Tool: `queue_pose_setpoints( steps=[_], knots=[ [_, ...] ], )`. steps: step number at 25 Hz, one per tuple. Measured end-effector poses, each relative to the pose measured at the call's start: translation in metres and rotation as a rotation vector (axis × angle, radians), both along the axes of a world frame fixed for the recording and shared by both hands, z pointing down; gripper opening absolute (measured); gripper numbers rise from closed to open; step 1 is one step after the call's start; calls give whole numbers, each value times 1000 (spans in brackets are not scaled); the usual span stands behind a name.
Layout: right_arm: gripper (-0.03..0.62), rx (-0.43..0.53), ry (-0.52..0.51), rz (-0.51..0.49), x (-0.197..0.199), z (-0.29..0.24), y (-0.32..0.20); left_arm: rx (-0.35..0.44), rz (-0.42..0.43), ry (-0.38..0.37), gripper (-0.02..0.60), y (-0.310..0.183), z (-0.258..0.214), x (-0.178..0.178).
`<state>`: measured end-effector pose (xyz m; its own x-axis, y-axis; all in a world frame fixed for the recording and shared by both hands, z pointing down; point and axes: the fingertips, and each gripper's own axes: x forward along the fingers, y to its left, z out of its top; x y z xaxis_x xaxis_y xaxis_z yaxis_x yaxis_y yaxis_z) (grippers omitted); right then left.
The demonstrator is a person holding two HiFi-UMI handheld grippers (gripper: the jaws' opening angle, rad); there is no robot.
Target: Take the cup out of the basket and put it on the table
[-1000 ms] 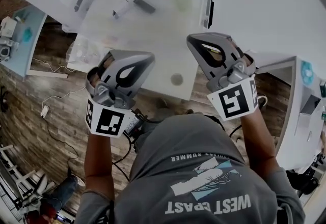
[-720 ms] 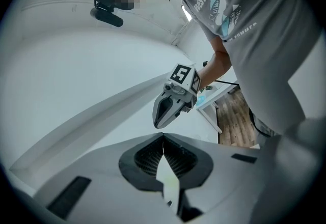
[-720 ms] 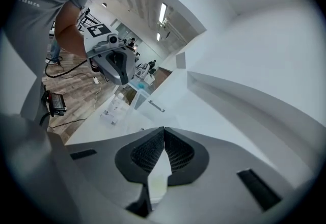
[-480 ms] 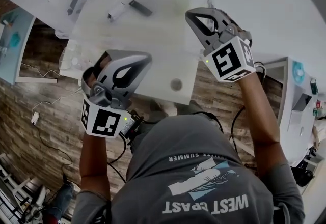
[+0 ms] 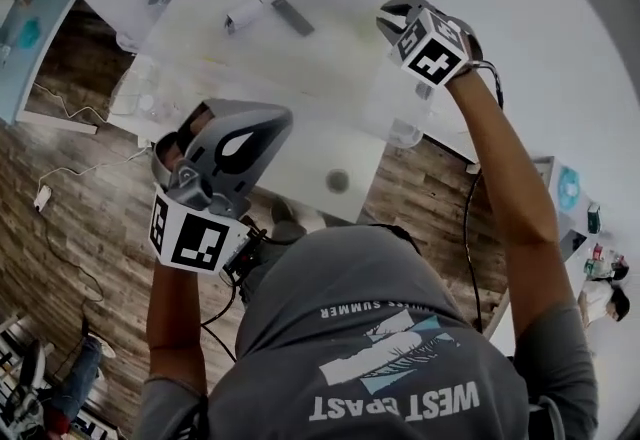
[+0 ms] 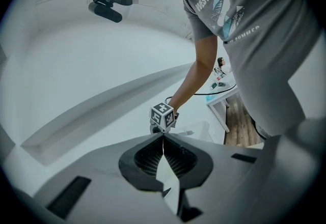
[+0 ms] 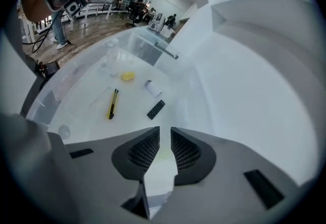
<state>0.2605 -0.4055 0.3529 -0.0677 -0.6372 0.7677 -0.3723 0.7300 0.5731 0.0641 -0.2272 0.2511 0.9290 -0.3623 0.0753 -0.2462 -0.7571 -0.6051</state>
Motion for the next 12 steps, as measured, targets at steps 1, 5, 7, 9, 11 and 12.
queue_pose_setpoints(
  steps=[1, 5, 7, 9, 11, 12],
  knots=[
    [67, -32, 22, 8, 4, 10, -9, -8, -15, 1, 9, -3, 2, -3],
    [78, -164, 93, 18, 17, 54, -42, -46, -74, 3, 11, -12, 11, -14],
    [87, -228, 123, 29, 26, 76, -55, -63, -93, 1, 11, -17, 14, -17],
    [95, -289, 156, 63, 40, 98, -65, -77, -109, 0, 9, -23, 17, -19],
    [101, -347, 195, 104, 57, 118, -73, -90, -127, -1, 11, -27, 20, -20],
    [103, -369, 213, 114, 63, 127, -77, -96, -137, -3, 11, -29, 22, -21]
  ],
)
